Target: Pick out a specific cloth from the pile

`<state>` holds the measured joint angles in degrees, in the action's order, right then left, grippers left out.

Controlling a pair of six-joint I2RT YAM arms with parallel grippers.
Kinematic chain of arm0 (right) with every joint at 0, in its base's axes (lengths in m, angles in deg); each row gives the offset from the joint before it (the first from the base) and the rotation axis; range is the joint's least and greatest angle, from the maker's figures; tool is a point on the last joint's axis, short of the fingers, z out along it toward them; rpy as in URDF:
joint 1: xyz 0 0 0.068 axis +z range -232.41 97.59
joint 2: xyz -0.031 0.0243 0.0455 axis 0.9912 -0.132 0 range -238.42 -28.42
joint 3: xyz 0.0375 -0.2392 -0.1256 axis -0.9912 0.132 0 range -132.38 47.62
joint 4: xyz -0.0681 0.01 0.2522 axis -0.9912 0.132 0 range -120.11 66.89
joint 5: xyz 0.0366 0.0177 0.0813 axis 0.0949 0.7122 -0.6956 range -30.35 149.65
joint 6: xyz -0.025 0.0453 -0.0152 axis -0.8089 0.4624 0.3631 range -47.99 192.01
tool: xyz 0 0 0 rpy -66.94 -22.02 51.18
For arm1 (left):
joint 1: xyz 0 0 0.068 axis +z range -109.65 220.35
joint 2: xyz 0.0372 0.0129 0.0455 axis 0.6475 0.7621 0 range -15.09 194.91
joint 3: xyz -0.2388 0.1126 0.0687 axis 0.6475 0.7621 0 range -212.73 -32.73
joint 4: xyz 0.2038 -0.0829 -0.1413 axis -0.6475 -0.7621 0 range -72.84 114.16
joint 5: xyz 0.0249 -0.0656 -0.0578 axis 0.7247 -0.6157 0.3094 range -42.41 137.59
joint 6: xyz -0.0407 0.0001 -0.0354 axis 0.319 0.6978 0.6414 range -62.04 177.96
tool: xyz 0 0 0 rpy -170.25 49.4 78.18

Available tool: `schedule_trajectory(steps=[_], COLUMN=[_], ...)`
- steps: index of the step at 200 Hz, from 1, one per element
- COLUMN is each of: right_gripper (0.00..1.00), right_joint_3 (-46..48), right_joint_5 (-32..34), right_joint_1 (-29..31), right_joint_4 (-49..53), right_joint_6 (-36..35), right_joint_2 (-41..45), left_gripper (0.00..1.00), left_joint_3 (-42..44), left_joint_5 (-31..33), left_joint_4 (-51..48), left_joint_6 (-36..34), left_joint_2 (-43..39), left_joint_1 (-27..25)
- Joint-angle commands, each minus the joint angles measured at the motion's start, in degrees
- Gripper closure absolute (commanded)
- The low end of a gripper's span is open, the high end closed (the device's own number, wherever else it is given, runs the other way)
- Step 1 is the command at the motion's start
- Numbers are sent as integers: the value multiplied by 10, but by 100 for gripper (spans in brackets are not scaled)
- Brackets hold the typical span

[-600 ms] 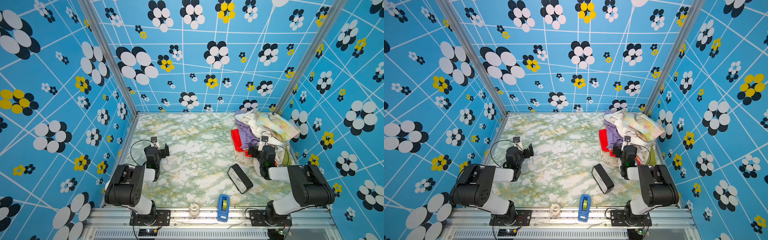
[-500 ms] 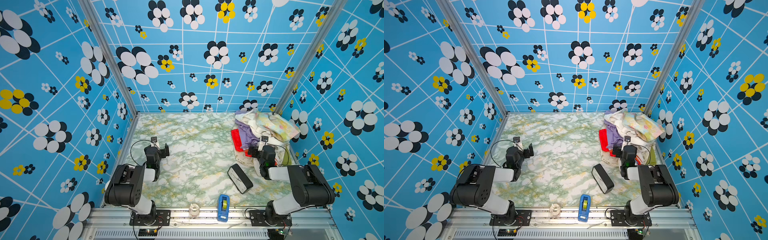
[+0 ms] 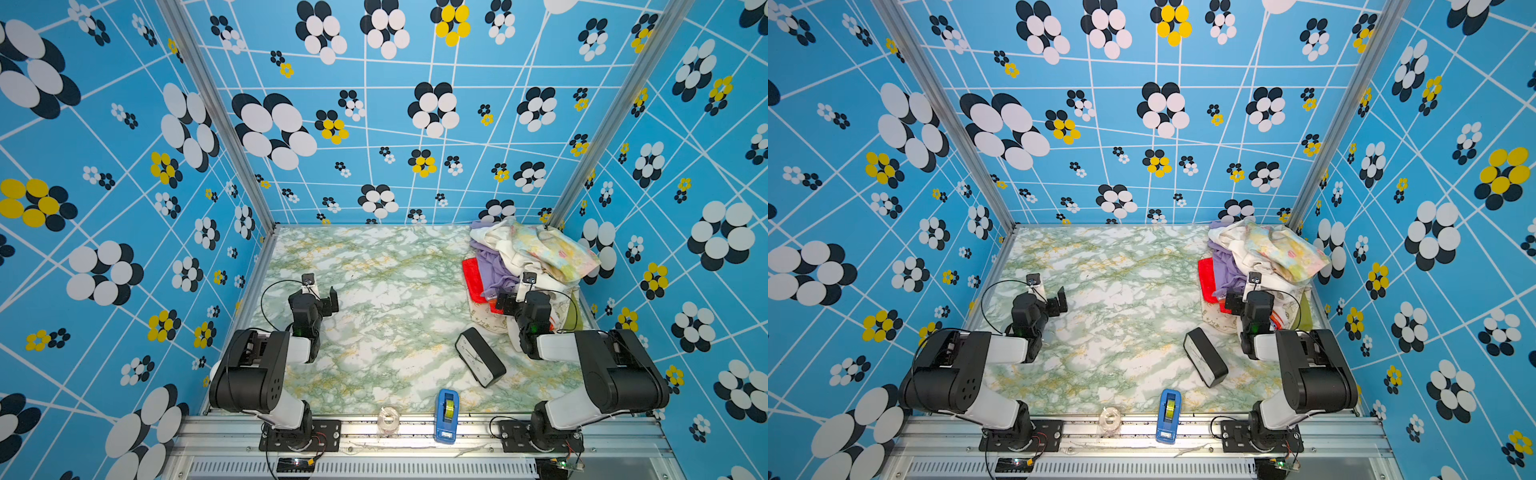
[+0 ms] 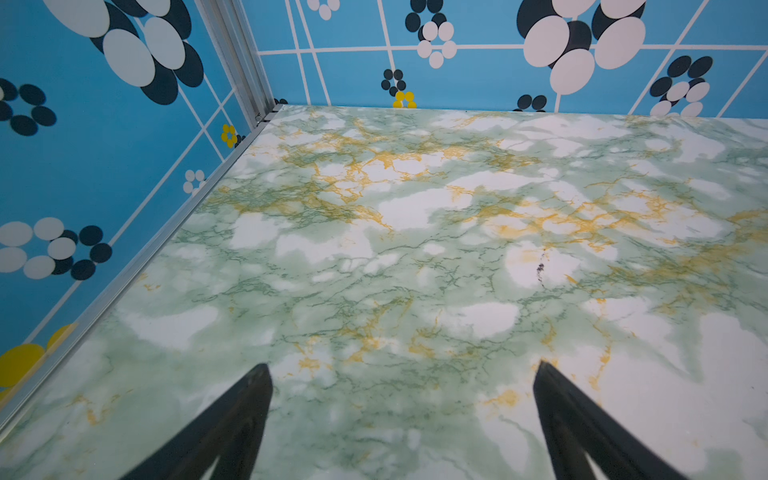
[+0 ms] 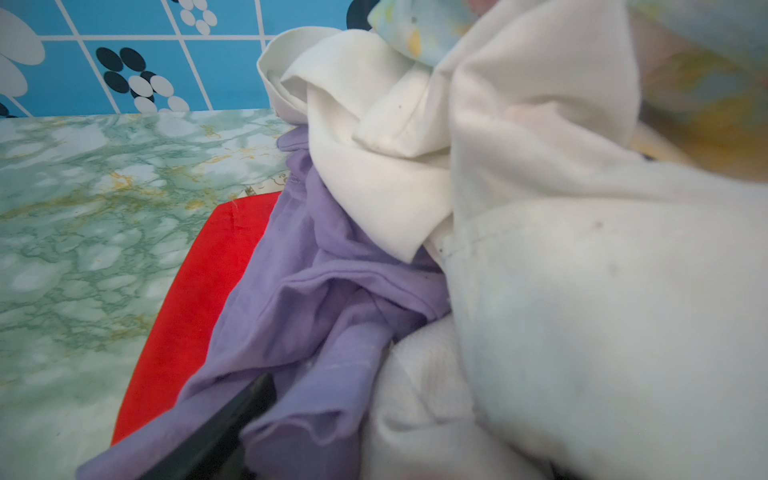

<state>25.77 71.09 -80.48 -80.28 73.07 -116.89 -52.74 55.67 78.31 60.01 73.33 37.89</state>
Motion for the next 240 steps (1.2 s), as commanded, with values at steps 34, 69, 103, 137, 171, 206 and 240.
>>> schedule_trajectory(steps=[34, 69, 103, 137, 171, 206, 240], right_gripper=[1, 1, 1, 1, 1, 1, 1], right_joint_3=[-5, -6, -5, -4, -2, -5, -42], right_joint_5=[-5, -5, -4, -3, 25, 56, 75], right_joint_1=[-3, -3, -3, -3, -3, -2, 3], right_joint_4=[-9, -9, -9, -10, -9, 3, 181], right_joint_6=[9, 8, 8, 8, 18, 25, 40], right_joint_2=[0, -1, -1, 0, 3, 21, 122], left_gripper=[1, 1, 1, 1, 1, 1, 1], left_joint_3=[-12, -12, -13, -13, -11, -21, -58], left_joint_5=[-9, -9, -9, -9, -9, 35, 56], left_joint_4=[-5, -5, -5, -5, -2, -71, -223], left_joint_6=[-6, -6, -6, -6, -6, 1, 5], left_joint_2=[2, 2, 2, 2, 1, -60, -180], left_joint_1=[4, 4, 4, 4, 4, -1, -22])
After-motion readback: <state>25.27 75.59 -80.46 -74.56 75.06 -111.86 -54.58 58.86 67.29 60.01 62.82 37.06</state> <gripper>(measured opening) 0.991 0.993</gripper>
